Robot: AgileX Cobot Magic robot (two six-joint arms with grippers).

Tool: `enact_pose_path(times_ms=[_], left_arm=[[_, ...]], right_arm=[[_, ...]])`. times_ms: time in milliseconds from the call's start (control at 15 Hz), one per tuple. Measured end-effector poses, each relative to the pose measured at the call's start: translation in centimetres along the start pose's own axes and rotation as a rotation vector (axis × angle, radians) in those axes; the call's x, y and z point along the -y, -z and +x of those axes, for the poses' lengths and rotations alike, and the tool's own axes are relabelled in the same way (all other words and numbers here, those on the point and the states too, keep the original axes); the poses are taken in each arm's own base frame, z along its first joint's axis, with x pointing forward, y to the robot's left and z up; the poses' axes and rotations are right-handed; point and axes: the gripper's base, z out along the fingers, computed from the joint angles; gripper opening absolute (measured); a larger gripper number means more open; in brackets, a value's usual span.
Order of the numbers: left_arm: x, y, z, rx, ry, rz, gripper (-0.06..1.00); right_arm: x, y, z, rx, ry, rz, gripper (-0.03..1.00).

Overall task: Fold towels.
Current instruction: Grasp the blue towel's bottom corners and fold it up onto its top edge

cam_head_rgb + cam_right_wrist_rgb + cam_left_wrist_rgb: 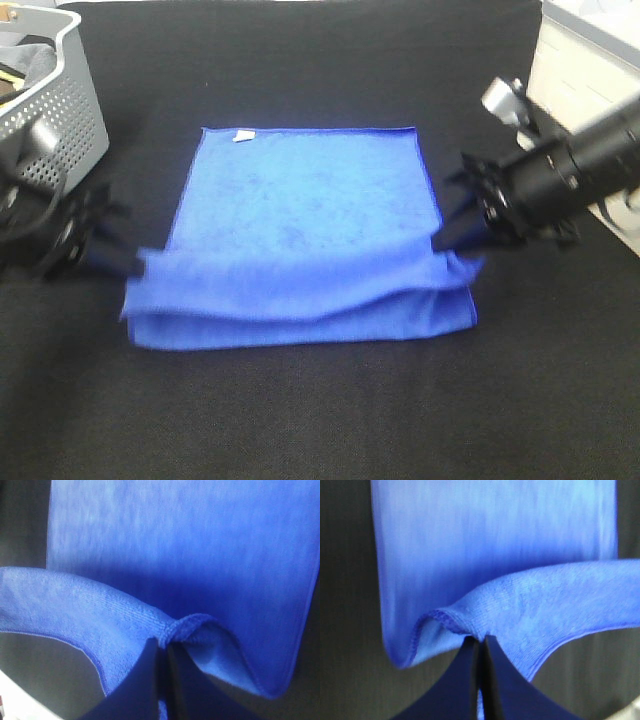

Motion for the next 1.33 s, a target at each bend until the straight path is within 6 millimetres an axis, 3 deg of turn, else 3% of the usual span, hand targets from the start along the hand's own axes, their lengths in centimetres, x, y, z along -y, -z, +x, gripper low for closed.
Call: enact_pose_path(times_ms=[400,667,867,1000,1200,1333], left_arm=[[2.2,-3.2,-10.7,0.146,-0.065,-0.002,0.0],[2.7,-5.8,-16.7,0.295,-0.114,-0.015,0.0],[2.0,-9.2,-20.2,0.374,-0.135,-0.018,0.0],[1.1,-11.7,-21.8,0.414,-0.145,-0.023,0.0],[-0.1,-14.3,-22.9,0.443,-0.157,-0.033,0.0],[-0.5,-15.0,-23.0,0.451,-0.157,-0.038,0.1]], right_arm=[[-1.0,-2.7,-11.4,0.067,0.08,-0.008,0.0],[0.0,-5.3,-17.7,0.141,0.118,0.038,0.0],[1.5,-6.8,-21.0,0.222,0.142,0.036,0.0],[2.8,-8.5,-22.1,0.251,0.159,0.042,0.0],[4.5,-11.0,-22.8,0.294,0.161,0.055,0.0],[5.1,-11.7,-22.8,0.316,0.155,0.07,0.04]])
